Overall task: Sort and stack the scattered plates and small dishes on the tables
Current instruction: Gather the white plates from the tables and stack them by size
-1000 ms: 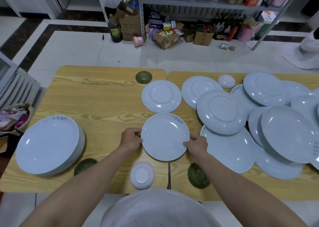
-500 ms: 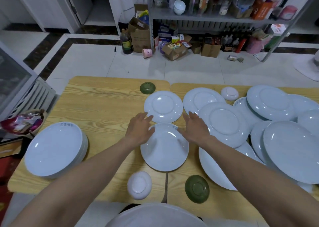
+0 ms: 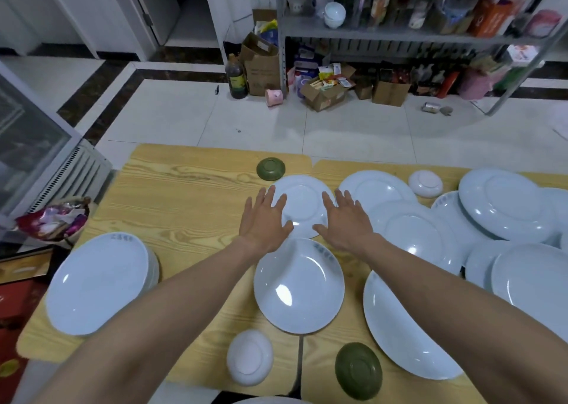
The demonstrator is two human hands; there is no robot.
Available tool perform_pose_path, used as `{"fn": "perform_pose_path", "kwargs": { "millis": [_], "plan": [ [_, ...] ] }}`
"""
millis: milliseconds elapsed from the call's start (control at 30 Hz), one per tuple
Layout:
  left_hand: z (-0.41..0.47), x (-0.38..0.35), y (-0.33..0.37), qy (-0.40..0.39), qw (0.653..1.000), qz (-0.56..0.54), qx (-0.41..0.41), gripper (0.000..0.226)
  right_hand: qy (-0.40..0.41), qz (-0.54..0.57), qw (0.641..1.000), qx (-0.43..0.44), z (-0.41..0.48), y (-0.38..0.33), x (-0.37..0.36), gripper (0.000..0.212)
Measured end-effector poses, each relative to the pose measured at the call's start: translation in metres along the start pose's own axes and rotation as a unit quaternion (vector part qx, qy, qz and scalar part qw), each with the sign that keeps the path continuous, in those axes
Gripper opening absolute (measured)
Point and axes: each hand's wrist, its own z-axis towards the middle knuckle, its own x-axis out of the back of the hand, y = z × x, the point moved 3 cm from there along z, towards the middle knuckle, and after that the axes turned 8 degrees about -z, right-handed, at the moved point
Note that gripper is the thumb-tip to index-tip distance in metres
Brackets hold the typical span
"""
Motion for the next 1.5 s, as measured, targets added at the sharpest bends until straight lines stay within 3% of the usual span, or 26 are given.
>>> {"fn": "perform_pose_path", "kwargs": {
  "millis": [100, 233, 400, 567, 667, 800, 1033, 1133, 1367, 1500],
  "plan": [
    [0.019, -0.003, -0.006, -0.016, 1.0, -0.013, 0.012, 0.07, -0.033, 0.036, 0.999, 0.001, 0.015, -0.003, -0.006, 0.085],
    [0.041, -0.009, -0.014, -0.048, 0.993, -0.094, 0.058, 0.08, -0.083, 0.197, 0.974, -0.077, 0.038, -0.005, -0.014, 0.091],
    [0.07, -0.023, -0.029, -0.069, 0.932, -0.29, 0.207, 0.101, -0.09, 0.404, 0.875, -0.25, 0.065, 0.004, -0.029, 0.083],
    [0.09, -0.04, -0.046, -0.069, 0.88, -0.362, 0.299, 0.087, -0.071, 0.513, 0.769, -0.375, 0.078, 0.013, -0.047, 0.061],
    [0.095, -0.047, -0.052, -0.055, 0.862, -0.384, 0.327, 0.076, -0.058, 0.534, 0.732, -0.419, 0.086, 0.014, -0.05, 0.057],
    [0.102, -0.051, -0.058, -0.06, 0.839, -0.394, 0.371, 0.074, -0.062, 0.511, 0.735, -0.443, 0.089, 0.01, -0.058, 0.065],
    [0.105, -0.048, -0.065, -0.072, 0.779, -0.468, 0.411, 0.07, -0.05, 0.534, 0.716, -0.447, 0.093, 0.007, -0.061, 0.057],
    [0.104, -0.044, -0.064, -0.08, 0.775, -0.479, 0.403, 0.071, -0.048, 0.562, 0.703, -0.433, 0.091, 0.007, -0.056, 0.038],
    [0.09, -0.018, -0.058, -0.028, 0.763, -0.523, 0.379, 0.069, 0.006, 0.617, 0.682, -0.393, 0.079, 0.003, -0.03, 0.032],
    [0.079, 0.006, -0.049, 0.032, 0.772, -0.54, 0.333, 0.052, 0.069, 0.655, 0.652, -0.375, 0.065, -0.003, -0.008, 0.022]
  ]
}}
